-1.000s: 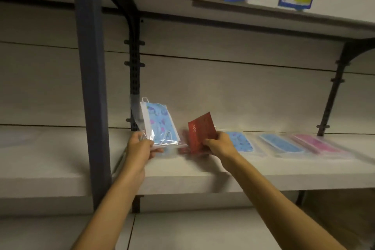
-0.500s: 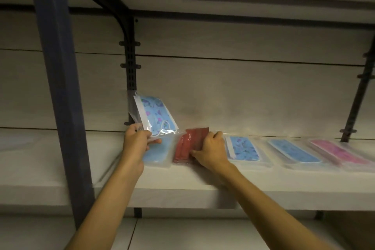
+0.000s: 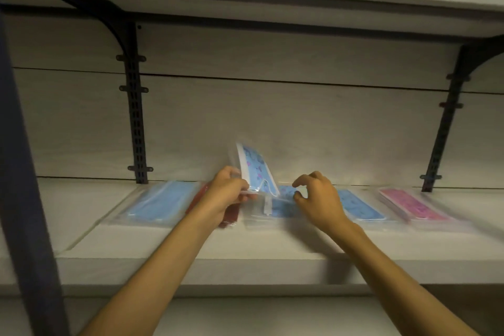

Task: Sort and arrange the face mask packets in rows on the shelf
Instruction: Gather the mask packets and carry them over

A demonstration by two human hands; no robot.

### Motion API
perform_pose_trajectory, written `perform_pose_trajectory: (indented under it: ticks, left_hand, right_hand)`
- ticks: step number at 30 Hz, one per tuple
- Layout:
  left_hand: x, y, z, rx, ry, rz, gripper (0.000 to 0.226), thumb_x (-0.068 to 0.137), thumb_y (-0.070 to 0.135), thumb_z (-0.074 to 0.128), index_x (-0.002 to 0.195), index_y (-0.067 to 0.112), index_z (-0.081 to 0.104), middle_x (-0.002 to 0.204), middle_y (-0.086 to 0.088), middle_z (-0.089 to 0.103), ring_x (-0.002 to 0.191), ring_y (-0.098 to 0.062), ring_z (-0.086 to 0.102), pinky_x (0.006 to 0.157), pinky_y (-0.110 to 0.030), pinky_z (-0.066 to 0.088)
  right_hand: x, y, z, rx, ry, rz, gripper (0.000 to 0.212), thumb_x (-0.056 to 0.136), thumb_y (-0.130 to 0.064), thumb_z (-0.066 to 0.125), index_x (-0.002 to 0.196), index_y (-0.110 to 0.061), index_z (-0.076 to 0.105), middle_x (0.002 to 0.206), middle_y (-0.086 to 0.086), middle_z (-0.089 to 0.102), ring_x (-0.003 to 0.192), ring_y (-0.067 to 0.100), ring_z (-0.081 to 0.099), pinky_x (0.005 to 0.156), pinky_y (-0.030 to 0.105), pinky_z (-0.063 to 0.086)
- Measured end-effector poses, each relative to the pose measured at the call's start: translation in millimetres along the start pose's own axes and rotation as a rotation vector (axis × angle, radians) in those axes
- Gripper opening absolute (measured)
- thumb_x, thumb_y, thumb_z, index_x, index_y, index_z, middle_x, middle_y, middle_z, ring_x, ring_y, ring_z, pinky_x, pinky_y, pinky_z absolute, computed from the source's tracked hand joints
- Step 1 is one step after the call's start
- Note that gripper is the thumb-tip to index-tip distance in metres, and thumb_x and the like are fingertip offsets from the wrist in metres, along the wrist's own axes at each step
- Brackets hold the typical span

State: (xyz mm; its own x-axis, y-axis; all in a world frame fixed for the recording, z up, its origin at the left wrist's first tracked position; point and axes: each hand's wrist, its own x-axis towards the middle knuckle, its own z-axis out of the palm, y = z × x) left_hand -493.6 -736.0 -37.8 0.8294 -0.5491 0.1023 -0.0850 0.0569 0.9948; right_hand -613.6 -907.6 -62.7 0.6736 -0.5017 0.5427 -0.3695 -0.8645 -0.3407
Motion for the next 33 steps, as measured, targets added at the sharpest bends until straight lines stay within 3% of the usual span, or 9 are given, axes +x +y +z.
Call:
perform_pose_trajectory:
  ticks: [4,8,9,11,14,17,22,28,33]
  left_hand:
    - [-1,-6,43,0.206,0.003,0.013,0.015,0.085,-0.002,0.057,0.084,0.013,0.055,0.073,-0.003,0.057,0.059,-0.014,0.054,0.05,-0.021,0.041]
    - [3,-19,64,0.286,0.018,-0.007,0.008,0.077,0.002,0.06,0.074,0.01,0.06,0.081,-0.016,0.068,0.063,-0.023,0.065,0.062,-0.031,0.047]
    - [4,-21,65,0.349,0.042,-0.009,0.007,0.071,0.009,0.062,0.078,0.009,0.061,0.085,-0.017,0.07,0.068,-0.024,0.066,0.063,-0.031,0.047]
    - [5,-25,64,0.589,0.092,0.0,0.028,0.062,0.023,0.063,0.087,0.01,0.062,0.096,-0.016,0.071,0.084,-0.028,0.068,0.067,-0.032,0.048]
    - [0,-32,62,1.11,0.19,0.082,0.051,0.077,0.035,0.063,0.122,0.015,0.053,0.125,-0.01,0.06,0.12,-0.032,0.054,0.092,-0.04,0.038]
    - [-5,-38,64,1.342,0.181,0.294,0.051,0.09,0.05,0.05,0.138,0.034,0.046,0.135,-0.002,0.052,0.127,-0.027,0.04,0.097,-0.045,0.026]
    - [-9,-43,63,1.416,-0.058,0.236,0.045,0.098,0.056,0.035,0.134,0.037,0.055,0.134,0.002,0.057,0.127,-0.025,0.042,0.094,-0.046,0.024]
    - [-34,-28,45,1.267,0.032,0.393,0.041,0.098,0.052,0.042,0.133,0.035,0.055,0.142,0.008,0.05,0.133,-0.017,0.041,0.107,-0.041,0.027]
    - [-71,-8,3,1.178,0.105,0.485,0.035,0.097,0.042,0.052,0.131,0.033,0.057,0.136,0.009,0.055,0.125,-0.016,0.048,0.103,-0.037,0.036]
  right_hand:
    - [-3,28,-14,0.009,0.02,0.026,0.025,0.09,-0.02,0.061,0.114,-0.019,0.069,0.119,0.005,0.056,0.112,0.024,0.053,0.09,0.034,0.046]
    - [-8,47,-23,0.031,0.011,0.044,0.026,0.088,-0.018,0.061,0.112,-0.019,0.069,0.12,0.006,0.054,0.114,0.026,0.052,0.092,0.036,0.044]
    - [-9,51,-25,0.037,0.002,0.044,0.026,0.087,-0.018,0.061,0.112,-0.019,0.069,0.12,0.006,0.054,0.114,0.026,0.052,0.092,0.036,0.045]
    - [-12,59,-27,0.043,-0.015,0.042,0.026,0.087,-0.018,0.062,0.112,-0.019,0.069,0.12,0.006,0.054,0.114,0.026,0.052,0.092,0.036,0.045]
    - [-16,69,-29,0.045,-0.04,0.037,0.027,0.087,-0.018,0.062,0.113,-0.019,0.069,0.121,0.006,0.053,0.114,0.026,0.052,0.09,0.033,0.042]
    - [-18,74,-30,0.056,-0.077,0.023,0.028,0.088,-0.019,0.062,0.116,-0.019,0.068,0.123,0.006,0.053,0.117,0.026,0.051,0.092,0.034,0.042]
    - [-24,67,-26,0.056,-0.123,-0.003,0.032,0.09,-0.024,0.06,0.122,-0.022,0.064,0.127,0.005,0.052,0.119,0.027,0.051,0.093,0.038,0.043]
    - [-33,41,-23,0.128,-0.132,-0.1,0.033,0.092,-0.029,0.059,0.124,-0.024,0.063,0.124,0.004,0.057,0.111,0.026,0.058,0.086,0.035,0.045]
    - [-48,-14,-16,0.192,-0.087,-0.197,0.032,0.09,-0.027,0.059,0.121,-0.024,0.065,0.12,0.004,0.06,0.105,0.025,0.06,0.082,0.034,0.047]
